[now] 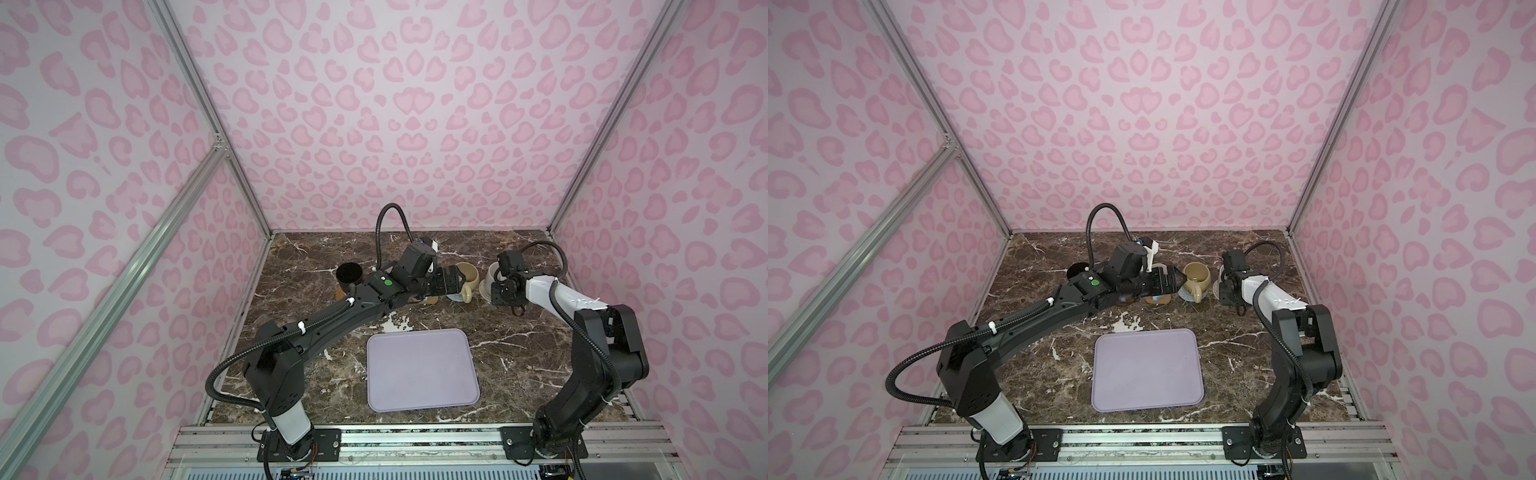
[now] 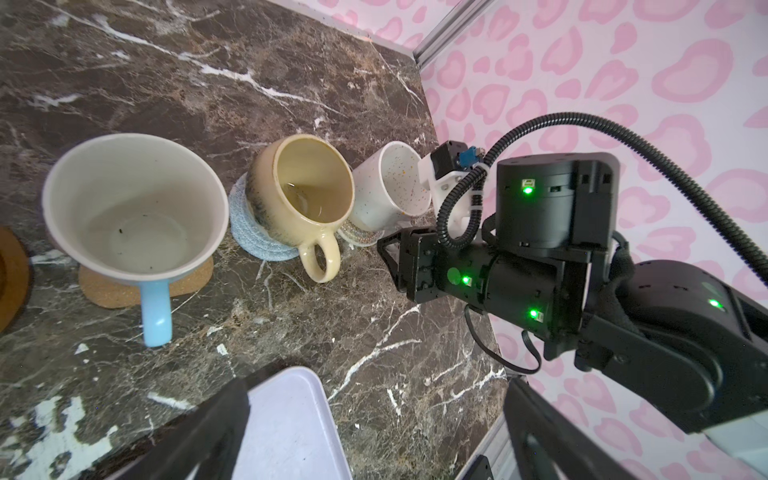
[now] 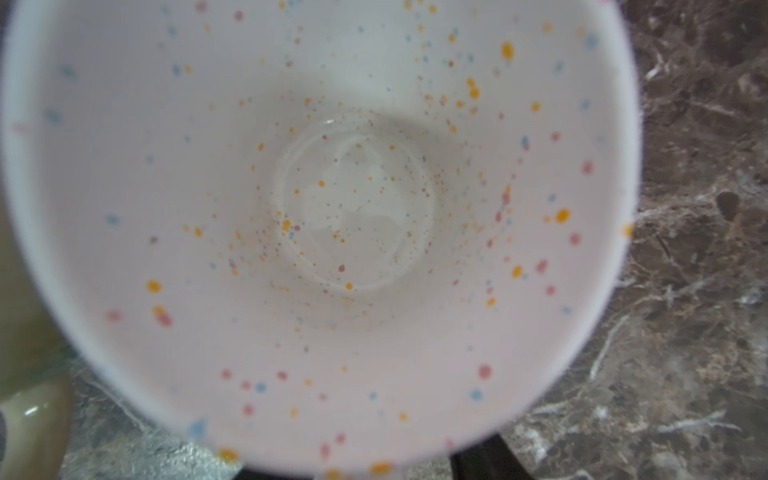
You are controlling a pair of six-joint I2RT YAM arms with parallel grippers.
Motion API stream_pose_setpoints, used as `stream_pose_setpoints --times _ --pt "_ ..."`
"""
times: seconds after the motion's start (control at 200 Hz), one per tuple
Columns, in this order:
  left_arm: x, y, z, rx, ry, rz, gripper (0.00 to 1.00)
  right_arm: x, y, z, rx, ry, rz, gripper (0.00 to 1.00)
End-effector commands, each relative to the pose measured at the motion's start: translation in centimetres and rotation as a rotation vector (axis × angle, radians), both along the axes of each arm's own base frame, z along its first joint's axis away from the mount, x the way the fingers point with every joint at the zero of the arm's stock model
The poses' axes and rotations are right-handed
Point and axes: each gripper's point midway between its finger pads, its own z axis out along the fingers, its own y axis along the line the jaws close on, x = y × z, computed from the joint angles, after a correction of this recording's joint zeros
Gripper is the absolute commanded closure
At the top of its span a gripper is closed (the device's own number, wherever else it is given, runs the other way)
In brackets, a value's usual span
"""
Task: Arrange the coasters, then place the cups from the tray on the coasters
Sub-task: 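Lower the white speckled mug with the right gripper onto the multicolour coaster, then open the right gripper and raise it while the left gripper draws back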
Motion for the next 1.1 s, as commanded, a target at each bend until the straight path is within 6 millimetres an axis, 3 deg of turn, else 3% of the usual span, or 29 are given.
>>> stream_pose_setpoints --times 0.0,0.05,0.07,0.09,0.14,0.17,0.34,0.43,0.515,0.63,0.725,0.785,0.83,0.885,0.96,1.095 --pt "0.8 2.7 1.5 0.017 -0.085 0.108 0.03 -0.2 0.0 0.6 0.006 -0.016 -0.007 0.3" --pt "1.2 4.6 2.3 0.041 -0.136 0.177 0.03 -0.1 0.2 1.5 0.016 -0.05 -0.007 0.29" --pt "1.1 5.5 1.4 0.071 -0.14 0.202 0.03 -0.1 0.2 2.0 0.014 -0.07 -0.01 0.29" --pt "1.2 6.4 1.4 0.087 -0.156 0.23 0.03 -0.1 0.2 2.5 0.014 -0.087 -0.013 0.18" --pt "1.3 8.6 1.5 0.126 -0.192 0.297 0.03 -0.3 -0.1 3.7 0.01 -0.137 -0.027 0.14" --pt "1.2 9.9 1.7 0.145 -0.212 0.335 0.03 -0.5 -0.2 4.5 0.01 -0.17 -0.038 0.04" --pt "0.6 17.7 1.9 0.203 -0.284 0.55 0.03 -2.1 -0.3 8.3 0.033 -0.33 -0.054 0.02" --pt "0.2 22.1 1.9 0.26 -0.365 0.678 0.04 -2.8 0.1 9.4 0.031 -0.41 -0.029 0.02" --pt "0.0 25.8 1.3 0.389 -0.444 0.778 0.03 -3.0 0.6 9.4 0.061 -0.48 0.003 0.02" --pt "-0.6 31.3 1.1 0.488 -0.488 1.016 0.02 -3.0 0.6 7.9 0.082 -0.472 -0.016 0.03" --pt "-1.6 34.7 0.9 0.643 -0.545 1.141 0.02 -2.6 -1.7 7.7 -0.041 -0.459 -0.113 0.03" --pt "-2.4 37.3 -0.6 0.755 -0.532 1.228 0.02 -2.6 -3.6 7.9 -0.119 -0.473 -0.209 0.03" --pt "-2.9 39.1 -1.8 0.802 -0.505 1.283 0.02 -2.2 -3.4 7.5 -0.157 -0.458 -0.145 0.04" --pt "-2.8 40.4 -3.7 0.797 -0.457 1.289 0.03 -1.6 -1.9 6.8 -0.156 -0.443 0.001 0.05" --pt "-2.2 41.0 -5.9 0.791 -0.45 1.221 0.06 -1.3 -1.9 6.2 -0.15 -0.473 0.003 0.05" --pt "-1.7 41.2 -5.1 0.802 -0.548 1.152 0.13 -1.4 -2.4 5.9 -0.18 -0.607 0.042 0.08"
